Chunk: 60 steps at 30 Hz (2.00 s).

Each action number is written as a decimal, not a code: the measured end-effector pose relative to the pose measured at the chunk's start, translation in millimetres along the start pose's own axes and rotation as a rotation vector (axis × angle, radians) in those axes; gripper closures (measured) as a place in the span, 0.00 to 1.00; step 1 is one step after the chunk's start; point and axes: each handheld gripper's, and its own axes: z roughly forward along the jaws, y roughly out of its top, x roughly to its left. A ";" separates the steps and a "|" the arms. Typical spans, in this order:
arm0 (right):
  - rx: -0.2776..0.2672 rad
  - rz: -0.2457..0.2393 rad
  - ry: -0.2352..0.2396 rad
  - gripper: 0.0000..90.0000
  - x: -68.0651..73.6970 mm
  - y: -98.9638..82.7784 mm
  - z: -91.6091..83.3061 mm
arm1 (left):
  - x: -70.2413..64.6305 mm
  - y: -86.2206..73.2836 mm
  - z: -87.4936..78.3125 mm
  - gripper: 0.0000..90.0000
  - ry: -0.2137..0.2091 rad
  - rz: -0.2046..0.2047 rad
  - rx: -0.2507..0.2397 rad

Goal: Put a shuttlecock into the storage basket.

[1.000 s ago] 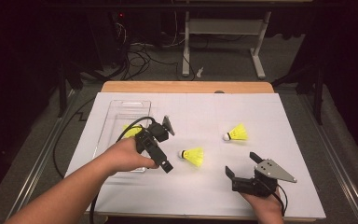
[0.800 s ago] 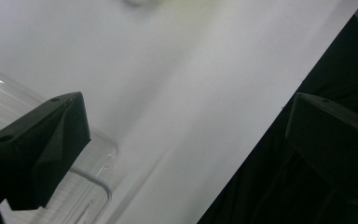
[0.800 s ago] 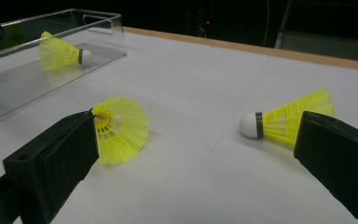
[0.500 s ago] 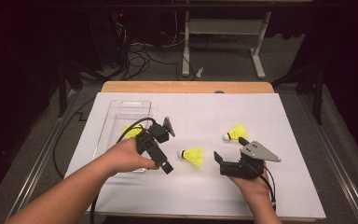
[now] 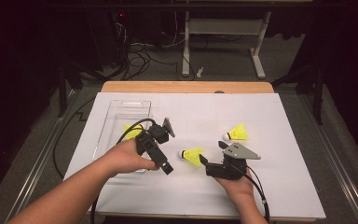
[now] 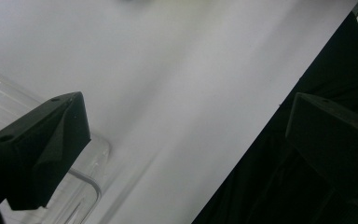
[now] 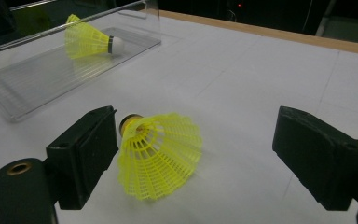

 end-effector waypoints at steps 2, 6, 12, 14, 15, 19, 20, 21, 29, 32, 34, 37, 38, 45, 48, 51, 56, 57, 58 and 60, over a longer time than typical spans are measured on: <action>0.000 0.000 0.006 0.17 2.2 -0.8 -0.1 | -0.3 -0.6 -0.3 0.01 0.002 0.004 0.001; -0.004 0.025 0.030 0.20 4.7 -2.8 -1.2 | -1.2 -1.9 0.3 0.01 0.001 0.006 0.002; 0.012 0.006 0.074 0.31 10.5 -5.7 0.4 | 0.6 -3.3 2.3 0.01 -0.005 0.005 0.005; 0.011 0.001 0.074 0.34 11.4 -6.0 1.2 | 1.1 -3.3 2.5 0.01 -0.005 0.003 0.002; 0.012 0.002 0.076 0.36 11.8 -6.2 1.6 | 1.4 -3.0 2.5 0.01 -0.006 0.002 0.001; 0.018 0.001 0.087 0.44 14.8 -6.9 3.3 | 0.3 -3.7 3.4 0.01 -0.005 0.006 0.005; 0.019 0.000 0.089 0.46 15.5 -6.9 3.5 | -0.2 -3.9 3.7 0.01 -0.007 0.007 0.006; 0.020 -0.001 0.093 0.47 16.5 -7.0 3.7 | -0.6 -4.0 4.2 0.01 -0.007 0.007 0.007; 0.036 -0.004 0.115 0.60 22.4 -8.3 6.9 | 1.1 -4.2 5.8 0.01 -0.006 0.002 0.008; 0.049 -0.013 0.122 0.64 24.8 -9.5 8.5 | 0.1 -6.0 5.5 0.01 -0.014 0.017 0.016; 0.064 -0.014 0.115 0.66 26.0 -10.3 10.1 | 0.2 -5.9 6.0 0.01 -0.016 0.011 0.011; 0.078 -0.010 0.112 0.70 26.1 -11.2 12.5 | 0.6 -7.0 7.4 0.01 -0.015 0.011 0.013; 0.080 -0.012 0.110 0.71 26.1 -11.4 13.0 | 1.1 -7.3 7.5 0.01 -0.013 0.017 0.017; 0.102 -0.023 0.124 0.82 27.2 -13.1 19.2 | 2.7 -8.1 9.4 0.01 -0.011 0.016 0.020; 0.106 -0.025 0.128 0.87 27.7 -13.8 20.9 | 1.6 -8.7 10.5 0.01 -0.015 0.018 0.022; 0.109 -0.024 0.133 0.93 27.6 -14.1 21.6 | 0.6 -9.6 11.3 0.01 -0.016 0.031 0.027; 0.113 -0.027 0.135 0.99 27.9 -14.4 22.4 | 0.4 -9.4 11.6 0.01 -0.016 0.030 0.025; 0.114 -0.029 0.135 1.00 28.2 -14.4 22.4 | 0.8 -9.2 11.4 0.01 -0.014 0.032 0.027; 0.114 -0.031 0.135 1.00 28.4 -14.3 22.5 | 1.0 -9.2 11.3 0.01 -0.014 0.031 0.024; 0.112 -0.030 0.137 1.00 28.3 -14.1 22.2 | 1.8 -8.7 11.0 0.01 -0.012 0.025 0.020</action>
